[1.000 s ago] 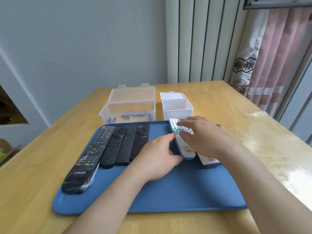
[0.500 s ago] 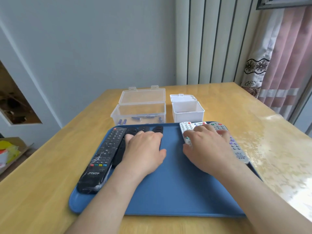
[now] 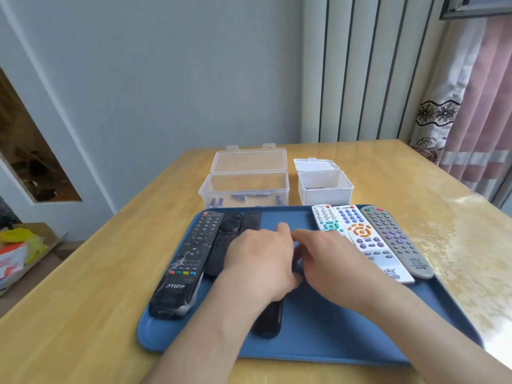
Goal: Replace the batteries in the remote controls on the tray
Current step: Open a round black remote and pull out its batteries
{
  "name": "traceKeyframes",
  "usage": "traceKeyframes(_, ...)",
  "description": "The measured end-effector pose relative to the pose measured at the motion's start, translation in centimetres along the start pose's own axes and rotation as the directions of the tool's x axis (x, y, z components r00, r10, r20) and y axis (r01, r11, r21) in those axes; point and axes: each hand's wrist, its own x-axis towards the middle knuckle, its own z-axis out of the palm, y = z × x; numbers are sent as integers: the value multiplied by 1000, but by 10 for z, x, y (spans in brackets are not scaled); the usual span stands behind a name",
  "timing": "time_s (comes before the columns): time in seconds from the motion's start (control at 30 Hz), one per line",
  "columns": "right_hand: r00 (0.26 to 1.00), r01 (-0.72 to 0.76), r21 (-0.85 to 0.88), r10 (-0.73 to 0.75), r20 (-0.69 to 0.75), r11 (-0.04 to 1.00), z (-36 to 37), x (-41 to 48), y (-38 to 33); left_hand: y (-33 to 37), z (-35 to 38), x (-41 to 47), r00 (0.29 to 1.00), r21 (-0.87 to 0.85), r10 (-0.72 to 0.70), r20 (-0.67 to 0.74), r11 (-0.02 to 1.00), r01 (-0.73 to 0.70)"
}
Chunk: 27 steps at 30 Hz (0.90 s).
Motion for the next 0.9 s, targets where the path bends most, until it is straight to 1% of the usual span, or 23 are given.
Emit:
traceKeyframes(0.03, 999, -30, 46, 32, -23, 998, 1, 1, 2, -4, 0, 3, 1000, -64, -3, -10, 998, 2)
traceKeyframes(0.07, 996, -69, 102, 74, -51, 992, 0, 1, 4, -8, 0, 6, 999, -170, -27, -26, 985, 23)
traceKeyframes(0.1, 989, -107, 197, 125, -80, 974, -2, 2, 5, -13, -1, 10, 996, -336, -68, -51, 941, 47)
traceKeyframes(0.13, 979, -146, 350, 187, -87, 925, -5, 3, 5, -18, 1, 14, 990, -556, -119, -69, 829, 61)
traceKeyframes(0.17, 967, -189, 538, 250, -42, 821, -9, 2, 4, -19, 2, 18, 983, -780, -168, -72, 624, 50)
traceKeyframes(0.2, 957, -235, 706, 284, 50, 668, -14, 2, 1, -19, 4, 20, 978, -937, -202, -53, 349, 21)
traceKeyframes(0.23, 950, -273, 815, 279, 142, 512, -20, -1, -2, -17, 5, 22, 973, -995, -230, -32, 98, -10)
traceKeyframes(0.27, 943, -307, 864, 252, 219, 398, -25, -4, -6, -15, 6, 23, 967, -997, -254, -23, -72, -42)
traceKeyframes(0.3, 936, -337, 884, 215, 278, 323, -27, -6, -9, -13, 6, 23, 962, -982, -273, -23, -174, -73)
traceKeyframes(0.33, 933, -354, 893, 174, 316, 277, -27, -8, -12, -11, 5, 22, 957, -966, -288, -26, -239, -97)
traceKeyframes(0.37, 934, -355, 902, 141, 329, 247, -27, -10, -15, -10, 5, 22, 953, -955, -301, -29, -272, -115)
traceKeyframes(0.4, 939, -341, 912, 123, 320, 227, -26, -11, -17, -8, 5, 22, 950, -951, -311, -40, -280, -132)
traceKeyframes(0.43, 945, -323, 922, 120, 303, 213, -24, -11, -20, -9, 5, 22, 944, -955, -323, -62, -256, -150)
traceKeyframes(0.47, 952, -301, 931, 124, 281, 205, -23, -11, -20, -8, 5, 21, 940, -966, -329, -90, -201, -162)
traceKeyframes(0.53, 960, -266, 945, 140, 242, 189, -20, -10, -21, -5, 4, 20, 929, -982, -338, -149, -57, -178)
traceKeyframes(0.57, 961, -256, 950, 153, 230, 178, -19, -10, -20, -3, 4, 19, 923, -983, -345, -173, -3, -185)
traceKeyframes(0.6, 961, -248, 954, 165, 221, 168, -18, -9, -20, -1, 4, 18, 917, -981, -351, -191, 29, -193)
traceKeyframes(0.67, 961, -236, 957, 184, 205, 166, -16, -8, -19, 1, 4, 18, 910, -979, -363, -201, 50, -196)
traceKeyframes(0.73, 963, -227, 955, 190, 190, 193, -13, -7, -21, 0, 5, 18, 904, -980, -379, -197, 51, -192)
traceKeyframes(0.9, 966, -202, 951, 208, 154, 233, -8, -7, -20, -2, 9, 21, 920, -987, -356, -162, 42, -158)
